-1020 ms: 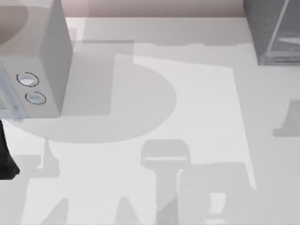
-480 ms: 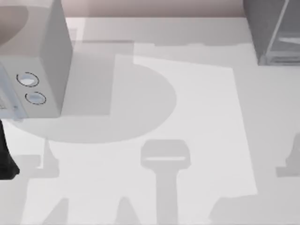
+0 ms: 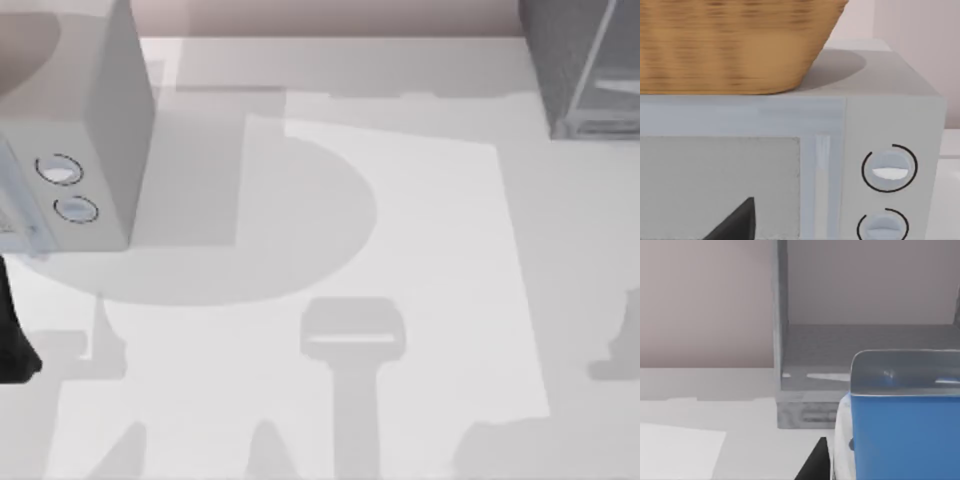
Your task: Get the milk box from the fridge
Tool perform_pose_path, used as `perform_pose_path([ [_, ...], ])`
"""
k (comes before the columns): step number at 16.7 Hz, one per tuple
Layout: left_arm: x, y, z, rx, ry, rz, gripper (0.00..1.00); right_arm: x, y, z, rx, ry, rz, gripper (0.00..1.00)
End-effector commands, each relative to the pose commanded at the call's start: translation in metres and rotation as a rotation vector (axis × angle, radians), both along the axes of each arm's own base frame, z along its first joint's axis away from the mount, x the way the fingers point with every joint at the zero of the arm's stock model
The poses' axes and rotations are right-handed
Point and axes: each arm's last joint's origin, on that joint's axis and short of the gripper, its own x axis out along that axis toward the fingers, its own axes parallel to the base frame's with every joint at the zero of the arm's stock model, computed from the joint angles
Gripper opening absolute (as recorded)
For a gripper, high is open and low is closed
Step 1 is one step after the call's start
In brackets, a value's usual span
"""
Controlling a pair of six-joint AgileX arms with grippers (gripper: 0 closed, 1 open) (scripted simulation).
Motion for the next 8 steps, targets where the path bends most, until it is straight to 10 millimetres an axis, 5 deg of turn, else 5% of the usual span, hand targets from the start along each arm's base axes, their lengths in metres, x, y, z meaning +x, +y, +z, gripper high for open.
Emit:
perform_pose_path([
  [8, 0.0, 0.0, 0.0, 0.0, 0.0, 0.0, 1.0, 0.023, 0.011, 0.034, 0.026, -0.02, 0.067, 0.0],
])
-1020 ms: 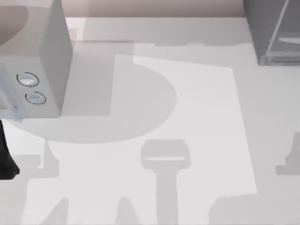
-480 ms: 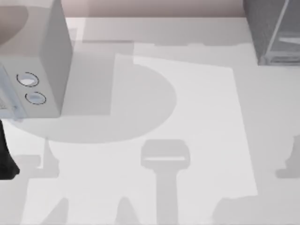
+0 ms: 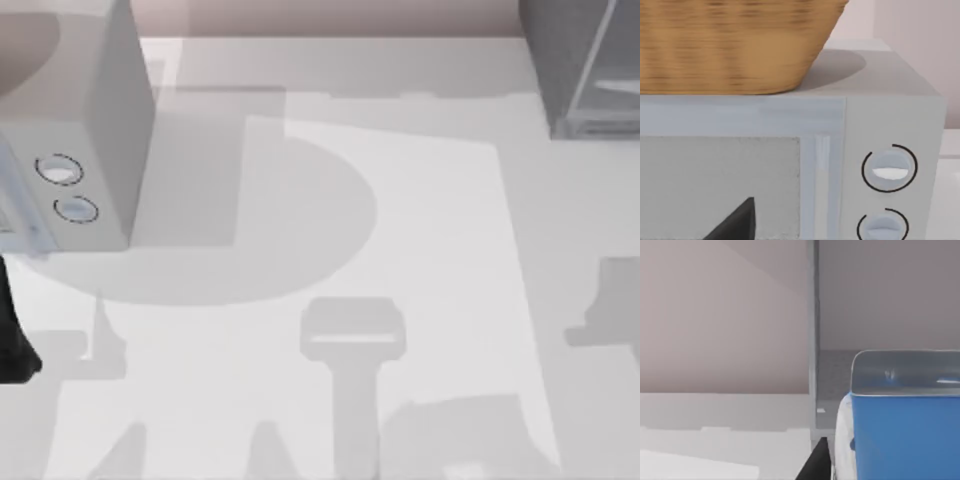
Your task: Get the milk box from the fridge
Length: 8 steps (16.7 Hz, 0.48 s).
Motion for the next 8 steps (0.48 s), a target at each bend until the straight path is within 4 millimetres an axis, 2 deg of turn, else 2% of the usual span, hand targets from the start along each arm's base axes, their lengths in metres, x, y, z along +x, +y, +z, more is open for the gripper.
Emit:
perform_pose_path([
  [4, 0.0, 0.0, 0.0, 0.0, 0.0, 0.0, 1.0, 0.038, 0.019, 0.016, 0.01, 0.02, 0.086, 0.0],
  [8, 0.0, 0.0, 0.0, 0.0, 0.0, 0.0, 1.0, 0.088, 0.059, 0.006, 0.002, 0.066, 0.21, 0.0],
])
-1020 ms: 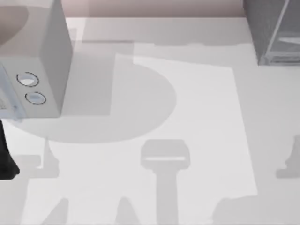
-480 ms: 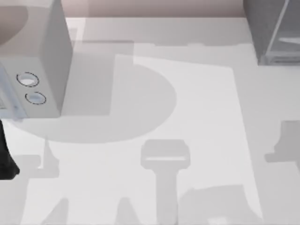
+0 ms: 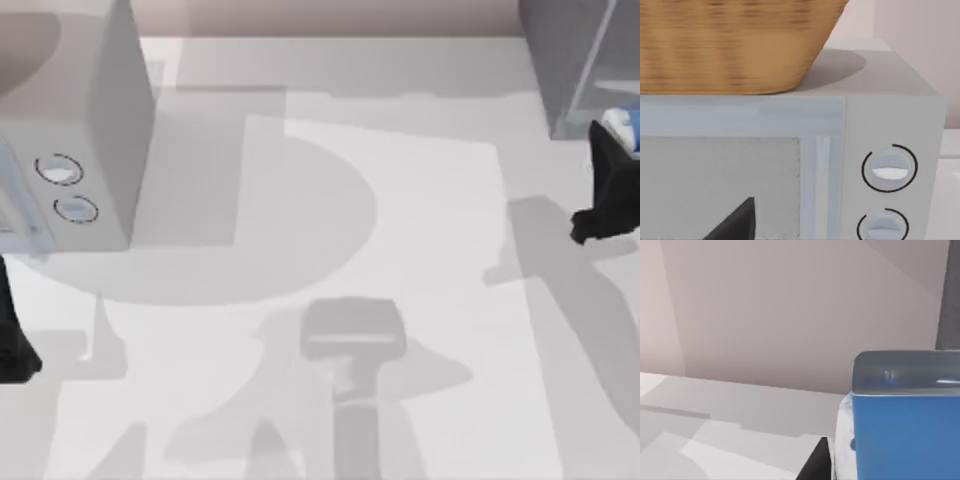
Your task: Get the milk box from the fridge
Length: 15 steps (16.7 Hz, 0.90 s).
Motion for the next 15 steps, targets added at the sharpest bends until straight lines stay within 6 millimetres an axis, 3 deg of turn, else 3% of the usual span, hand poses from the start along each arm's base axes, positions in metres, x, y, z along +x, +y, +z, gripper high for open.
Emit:
perform_pose_path([
  [3, 0.0, 0.0, 0.0, 0.0, 0.0, 0.0, 1.0, 0.032, 0.042, -0.026, -0.018, 0.028, 0.111, 0.0],
  [6, 0.0, 0.0, 0.0, 0.0, 0.0, 0.0, 1.0, 0.05, 0.085, -0.062, -0.038, 0.039, 0.221, 0.0],
  [11, 0.0, 0.0, 0.0, 0.0, 0.0, 0.0, 1.0, 0.051, 0.142, -0.113, -0.043, 0.015, 0.377, 0.0],
  [15, 0.0, 0.0, 0.0, 0.0, 0.0, 0.0, 1.0, 0.045, 0.169, -0.133, -0.023, -0.029, 0.457, 0.0],
])
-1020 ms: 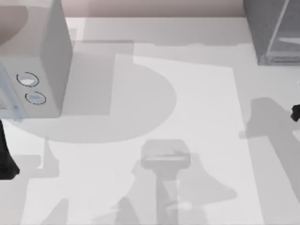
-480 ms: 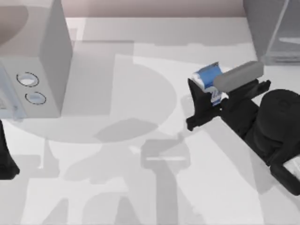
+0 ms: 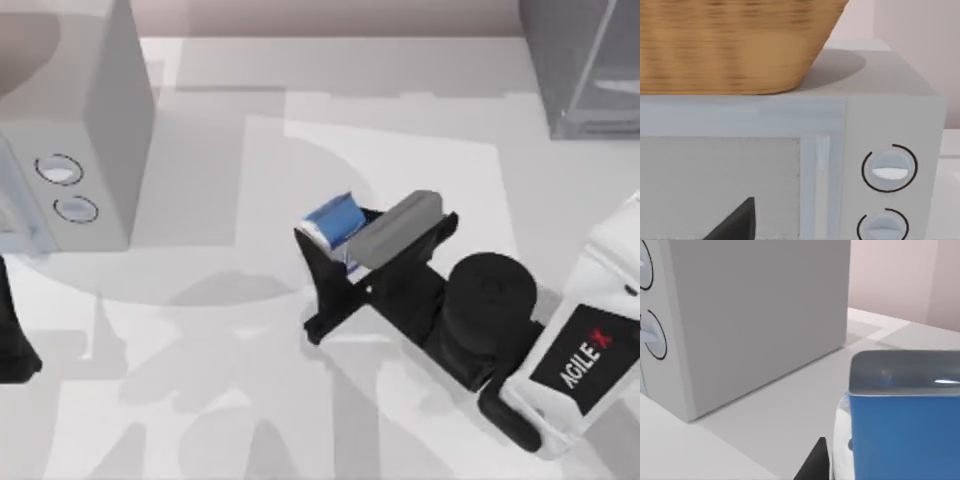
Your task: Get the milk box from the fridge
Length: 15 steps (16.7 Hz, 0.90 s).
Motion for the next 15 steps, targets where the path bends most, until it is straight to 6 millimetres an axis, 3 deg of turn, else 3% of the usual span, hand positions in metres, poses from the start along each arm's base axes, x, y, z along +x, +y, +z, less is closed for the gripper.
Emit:
perform_pose_path([
  [4, 0.0, 0.0, 0.0, 0.0, 0.0, 0.0, 1.0, -0.003, 0.012, -0.006, 0.021, -0.029, 0.033, 0.0],
  [10, 0.0, 0.0, 0.0, 0.0, 0.0, 0.0, 1.0, -0.002, 0.012, -0.007, 0.019, -0.025, 0.03, 0.0],
  [15, 0.0, 0.0, 0.0, 0.0, 0.0, 0.0, 1.0, 0.021, 0.036, -0.02, 0.016, -0.027, 0.031, 0.0],
])
